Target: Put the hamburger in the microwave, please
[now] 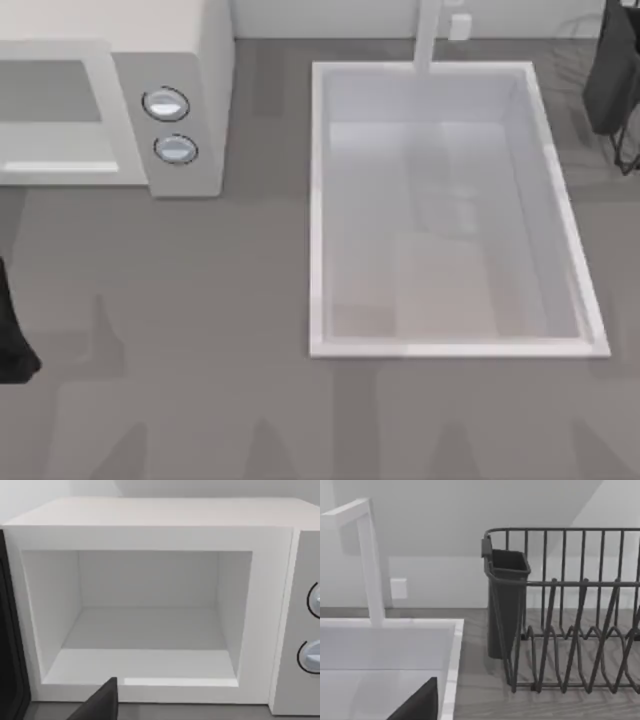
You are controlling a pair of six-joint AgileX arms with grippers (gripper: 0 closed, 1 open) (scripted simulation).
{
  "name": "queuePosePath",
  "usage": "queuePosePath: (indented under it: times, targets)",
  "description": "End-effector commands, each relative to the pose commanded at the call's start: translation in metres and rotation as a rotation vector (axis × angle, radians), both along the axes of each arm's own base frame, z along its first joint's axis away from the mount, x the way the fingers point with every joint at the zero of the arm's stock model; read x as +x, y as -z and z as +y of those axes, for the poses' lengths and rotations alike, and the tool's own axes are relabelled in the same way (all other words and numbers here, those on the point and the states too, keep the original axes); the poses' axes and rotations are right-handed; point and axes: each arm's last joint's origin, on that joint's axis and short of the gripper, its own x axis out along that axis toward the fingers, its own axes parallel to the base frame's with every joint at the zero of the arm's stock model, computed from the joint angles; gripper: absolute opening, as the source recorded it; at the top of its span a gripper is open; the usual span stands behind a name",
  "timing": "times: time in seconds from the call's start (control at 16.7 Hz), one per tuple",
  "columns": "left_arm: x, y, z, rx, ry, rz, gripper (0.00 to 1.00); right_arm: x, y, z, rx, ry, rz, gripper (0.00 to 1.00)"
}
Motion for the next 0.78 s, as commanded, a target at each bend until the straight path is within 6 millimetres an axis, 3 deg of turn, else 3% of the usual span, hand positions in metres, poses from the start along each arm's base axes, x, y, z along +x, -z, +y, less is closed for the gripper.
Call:
queuePosePath:
  times: [0.24, 0.42, 0.78]
  targets:
    - [0.000, -0.005, 0.001, 0.013, -0.008, 0.031, 1.00, 0.000, 0.000, 0.000, 0.000, 0.000, 0.000, 1.00]
    - [0.004, -0.019, 0.005, 0.057, -0.039, 0.155, 1.00, 0.000, 0.000, 0.000, 0.000, 0.000, 0.000, 1.00]
    - [0.042, -0.039, 0.023, 0.161, -0.071, 0.705, 1.00, 0.000, 0.000, 0.000, 0.000, 0.000, 0.000, 1.00]
